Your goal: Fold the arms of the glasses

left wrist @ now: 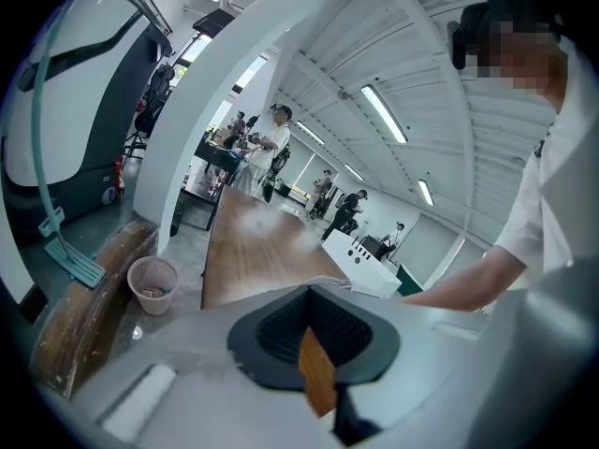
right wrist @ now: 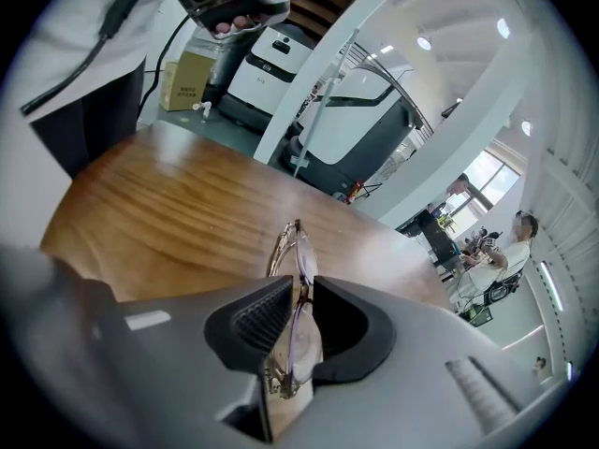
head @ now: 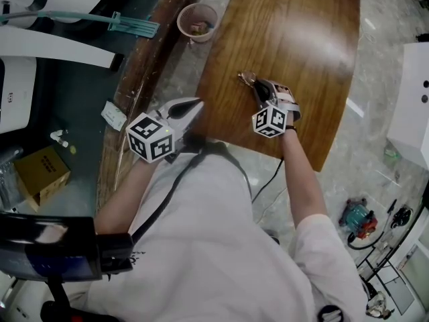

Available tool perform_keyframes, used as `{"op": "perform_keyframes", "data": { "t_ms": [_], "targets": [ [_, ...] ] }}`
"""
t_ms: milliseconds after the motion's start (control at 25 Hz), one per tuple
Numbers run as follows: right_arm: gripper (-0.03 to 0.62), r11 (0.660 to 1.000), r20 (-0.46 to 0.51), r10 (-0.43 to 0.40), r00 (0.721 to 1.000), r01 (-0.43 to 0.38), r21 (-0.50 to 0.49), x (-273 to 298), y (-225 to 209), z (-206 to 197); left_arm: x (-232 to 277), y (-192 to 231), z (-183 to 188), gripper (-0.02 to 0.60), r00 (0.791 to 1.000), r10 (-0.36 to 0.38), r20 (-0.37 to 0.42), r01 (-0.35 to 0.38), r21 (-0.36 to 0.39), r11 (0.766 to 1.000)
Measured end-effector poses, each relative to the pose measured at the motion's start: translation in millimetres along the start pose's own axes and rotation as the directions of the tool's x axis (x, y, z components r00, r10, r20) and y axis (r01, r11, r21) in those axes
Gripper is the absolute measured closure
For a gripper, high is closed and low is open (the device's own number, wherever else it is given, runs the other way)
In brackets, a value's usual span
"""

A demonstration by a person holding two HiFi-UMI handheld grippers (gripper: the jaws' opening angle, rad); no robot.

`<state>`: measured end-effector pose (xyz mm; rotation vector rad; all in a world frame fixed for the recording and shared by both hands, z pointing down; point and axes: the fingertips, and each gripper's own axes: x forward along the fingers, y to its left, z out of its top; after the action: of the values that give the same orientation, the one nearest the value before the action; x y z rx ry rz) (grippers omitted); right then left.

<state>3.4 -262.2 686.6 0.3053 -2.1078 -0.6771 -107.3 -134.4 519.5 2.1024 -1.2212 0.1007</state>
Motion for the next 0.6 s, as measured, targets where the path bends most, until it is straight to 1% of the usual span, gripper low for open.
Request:
{"op": "perform_keyframes", "data": {
  "t_ms": [120, 240, 400, 480, 600],
  "targets": [
    [0.497, 1.000, -0.012, 0.012, 1.000, -0.012, 0.010, -4, 1, 3, -2, -3, 4, 0.575, 1.000, -0.017, 0.008, 0.017, 0.012, 1.000],
    [0.493, 0.999, -0.022, 0.004, 1.000, -0.003, 0.033, -15, 0, 5, -2, -8, 8, 0.575, 0.999, -0.041, 0.017, 0.040, 0.029, 0.999],
    [0.493, 0.993, -0.009, -0.041, 0.999, 0.042, 0.107, -39, -6, 13, 2, -14, 18, 0.575, 0.997, -0.071, 0.032, 0.069, 0.066, 0.995],
    [0.493, 0.985, 0.002, -0.074, 0.997, 0.072, 0.154, -54, -9, 21, 6, -15, 25, 0.575, 0.995, -0.087, 0.041, 0.084, 0.080, 0.993],
    [0.514, 0.968, 0.021, -0.122, 0.992, 0.115, 0.223, -78, -13, 34, 11, -21, 35, 0.575, 0.991, -0.122, 0.048, 0.117, 0.100, 0.988]
  ]
}}
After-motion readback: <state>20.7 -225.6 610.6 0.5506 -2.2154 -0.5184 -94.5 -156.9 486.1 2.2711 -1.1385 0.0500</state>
